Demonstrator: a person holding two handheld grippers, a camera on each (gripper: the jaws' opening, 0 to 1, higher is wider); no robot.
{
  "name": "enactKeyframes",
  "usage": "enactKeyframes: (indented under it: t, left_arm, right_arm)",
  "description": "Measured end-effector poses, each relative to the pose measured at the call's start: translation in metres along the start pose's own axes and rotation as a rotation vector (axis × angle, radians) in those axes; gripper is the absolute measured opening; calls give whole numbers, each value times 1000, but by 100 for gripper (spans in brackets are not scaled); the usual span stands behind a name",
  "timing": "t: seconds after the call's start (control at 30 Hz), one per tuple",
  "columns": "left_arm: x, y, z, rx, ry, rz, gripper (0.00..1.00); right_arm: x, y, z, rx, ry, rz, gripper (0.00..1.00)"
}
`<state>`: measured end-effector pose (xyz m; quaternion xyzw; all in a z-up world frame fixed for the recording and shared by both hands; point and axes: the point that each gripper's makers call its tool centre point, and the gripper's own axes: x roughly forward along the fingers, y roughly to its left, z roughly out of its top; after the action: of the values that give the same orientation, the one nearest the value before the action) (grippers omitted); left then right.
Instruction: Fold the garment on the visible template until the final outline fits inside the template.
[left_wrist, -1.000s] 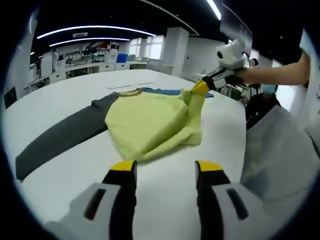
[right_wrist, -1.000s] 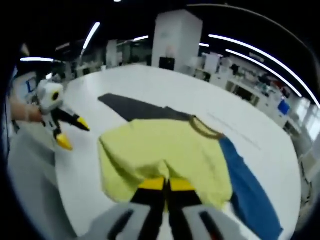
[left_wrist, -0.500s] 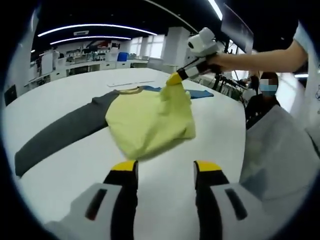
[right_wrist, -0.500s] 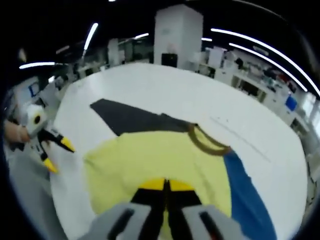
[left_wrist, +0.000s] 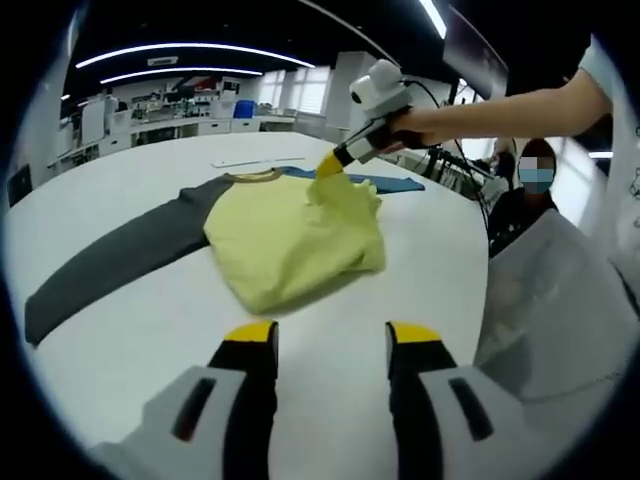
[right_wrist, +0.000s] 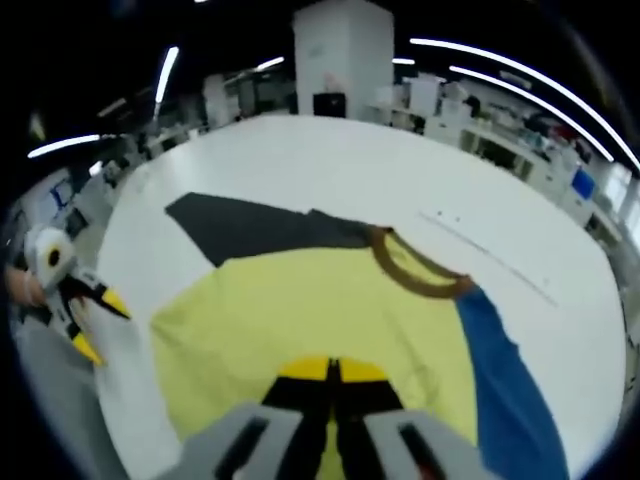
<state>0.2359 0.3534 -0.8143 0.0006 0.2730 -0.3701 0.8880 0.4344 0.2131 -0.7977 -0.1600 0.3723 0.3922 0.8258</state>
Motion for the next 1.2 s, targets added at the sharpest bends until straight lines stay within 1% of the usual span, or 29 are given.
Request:
enactKeyframes:
  t: [0.2, 0.3, 0.47, 0.57, 0.67, 0.73, 0.8, 0.87, 1.0, 1.1, 1.2]
  left_arm:
    - [2, 0, 0, -1, -1, -3, 40]
    - [3, -1, 0, 2, 3, -6, 40]
    - [5, -3, 0, 5, 5, -9, 40]
    - [6, -4, -1, 1, 4, -12, 40]
    - [6, -4, 0, 3, 2, -14, 40]
    - [6, -4, 1, 1, -1, -13, 40]
    - [6, -3, 2, -1, -3, -11, 40]
    - [7, -3, 2, -3, -4, -10, 40]
    - [7, -3, 1, -1, -3, -13, 40]
    - [7, -4, 1, -3, -3, -14, 40]
    - [8, -4, 0, -5, -1, -15, 39]
  right_arm:
    - [-11, -2, -2, 17, -33, -5, 0]
    - [-15, -7, -6, 54, -48, -3, 0]
    - [-26, -12, -14, 90, -80, -6, 20]
    - [-36, -14, -21, 126, -109, -9, 29]
    - [-41, -14, -27, 137, -109, 1, 36]
    - [-46, -15, -33, 134, -107, 1, 40]
    - [-51, -16, -36, 151, -118, -15, 46]
    - [-55, -16, -40, 162, -122, -7, 49]
    - [-60, -16, -48, 174, -123, 0, 62]
    - [-64, -4, -54, 188, -120, 13, 68]
    - [-67, -4, -60, 195, -115, 10, 66]
